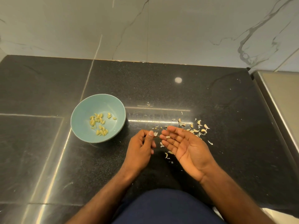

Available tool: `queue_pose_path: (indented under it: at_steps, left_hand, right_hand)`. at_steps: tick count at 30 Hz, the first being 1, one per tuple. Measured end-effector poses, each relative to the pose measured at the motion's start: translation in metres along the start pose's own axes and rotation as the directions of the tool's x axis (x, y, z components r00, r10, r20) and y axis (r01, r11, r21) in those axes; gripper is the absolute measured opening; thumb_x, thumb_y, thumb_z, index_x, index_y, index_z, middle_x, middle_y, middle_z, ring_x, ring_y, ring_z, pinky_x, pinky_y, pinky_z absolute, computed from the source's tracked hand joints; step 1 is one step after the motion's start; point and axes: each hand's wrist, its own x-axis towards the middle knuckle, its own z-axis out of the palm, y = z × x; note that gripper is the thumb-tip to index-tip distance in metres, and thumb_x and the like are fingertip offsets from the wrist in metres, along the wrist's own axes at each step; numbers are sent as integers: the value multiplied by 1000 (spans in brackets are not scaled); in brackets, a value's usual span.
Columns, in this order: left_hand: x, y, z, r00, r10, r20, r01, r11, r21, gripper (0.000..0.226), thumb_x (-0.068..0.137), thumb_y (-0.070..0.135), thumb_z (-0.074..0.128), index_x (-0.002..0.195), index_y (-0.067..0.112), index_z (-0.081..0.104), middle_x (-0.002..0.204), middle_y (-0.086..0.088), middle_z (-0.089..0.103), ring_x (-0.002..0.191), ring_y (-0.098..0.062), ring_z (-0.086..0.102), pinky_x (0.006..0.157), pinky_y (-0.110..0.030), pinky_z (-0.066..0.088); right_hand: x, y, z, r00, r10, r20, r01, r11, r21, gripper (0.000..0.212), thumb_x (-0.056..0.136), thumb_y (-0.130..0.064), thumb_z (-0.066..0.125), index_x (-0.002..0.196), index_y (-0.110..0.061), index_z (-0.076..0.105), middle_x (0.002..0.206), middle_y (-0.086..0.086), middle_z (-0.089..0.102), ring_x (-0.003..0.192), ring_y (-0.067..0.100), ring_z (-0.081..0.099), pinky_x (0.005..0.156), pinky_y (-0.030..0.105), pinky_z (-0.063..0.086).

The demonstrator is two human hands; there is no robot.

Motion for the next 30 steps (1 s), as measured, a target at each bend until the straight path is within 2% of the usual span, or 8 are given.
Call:
queue_pose_path:
  at_steps: [4, 7, 10, 14, 17, 20, 22, 30]
  left_hand:
    - [-3, -14, -6, 990, -139, -37, 138, 990, -32, 25, 105, 26, 44, 93, 15, 63, 70, 2, 61, 55, -4, 52, 54, -18, 44]
    - [-6, -18, -11, 974, -222, -52, 217, 973, -76, 26, 106, 25, 43, 93, 13, 62, 69, 3, 60, 56, -5, 52, 53, -19, 43]
    - [-9, -17, -14, 969, -245, -33, 239, 963, -127, 27, 105, 23, 44, 93, 7, 62, 65, 1, 58, 56, -9, 51, 53, -24, 41]
    - [-11, -9, -17, 975, -220, -18, 216, 967, -135, 25, 105, 24, 44, 93, 11, 61, 66, 4, 60, 55, -6, 52, 54, -21, 41]
    - [-11, -6, -18, 987, -162, 1, 161, 980, -114, 23, 106, 26, 43, 97, 12, 59, 74, 2, 63, 60, -8, 55, 56, -21, 42]
    - [-11, -3, -17, 992, -100, 72, 107, 989, -102, 18, 106, 22, 43, 99, 15, 58, 78, 2, 63, 63, -9, 57, 56, -18, 43]
    - [-10, 2, -13, 989, -61, 132, 74, 992, -102, 15, 105, 18, 46, 98, 16, 59, 76, 3, 63, 63, -9, 58, 56, -17, 43]
    - [-7, 13, -8, 982, 27, 186, -18, 998, -52, 12, 99, 11, 55, 92, 15, 63, 69, 3, 64, 60, -4, 60, 56, -13, 45]
  right_hand:
    - [15, 4, 23, 1000, 8, -6, -8, 995, -98, 31, 103, -20, 46, 119, 0, 63, 117, 24, 69, 112, 33, 68, 99, 42, 53]
    - [27, 8, 69, 988, 21, 153, 13, 975, -221, 31, 105, -23, 43, 120, -4, 62, 117, 18, 70, 113, 27, 68, 104, 40, 50]
    - [37, 14, 110, 961, 32, 275, 61, 944, -323, 29, 104, -25, 46, 125, -12, 61, 123, 4, 70, 123, 13, 61, 108, 29, 43]
    - [45, 11, 109, 972, -85, 219, 172, 892, -418, 19, 102, -23, 53, 114, -16, 67, 112, -1, 74, 111, 9, 66, 100, 31, 50]
    - [42, 3, 69, 961, -202, 191, 278, 669, -689, 13, 98, -22, 60, 105, -20, 71, 99, -5, 75, 96, 9, 69, 90, 38, 57]
    - [28, -1, 31, 967, -141, 213, 255, 505, -825, 17, 93, -18, 68, 105, -30, 71, 100, -12, 74, 96, 4, 69, 91, 38, 58]
    - [18, 0, 16, 974, -85, 209, 223, 516, -827, 24, 92, -13, 69, 108, -31, 70, 101, -11, 75, 99, 6, 70, 94, 39, 57]
    - [5, 2, -2, 964, -195, 181, 262, 568, -780, 14, 93, -11, 68, 101, -21, 74, 91, -2, 77, 87, 14, 73, 85, 37, 60]
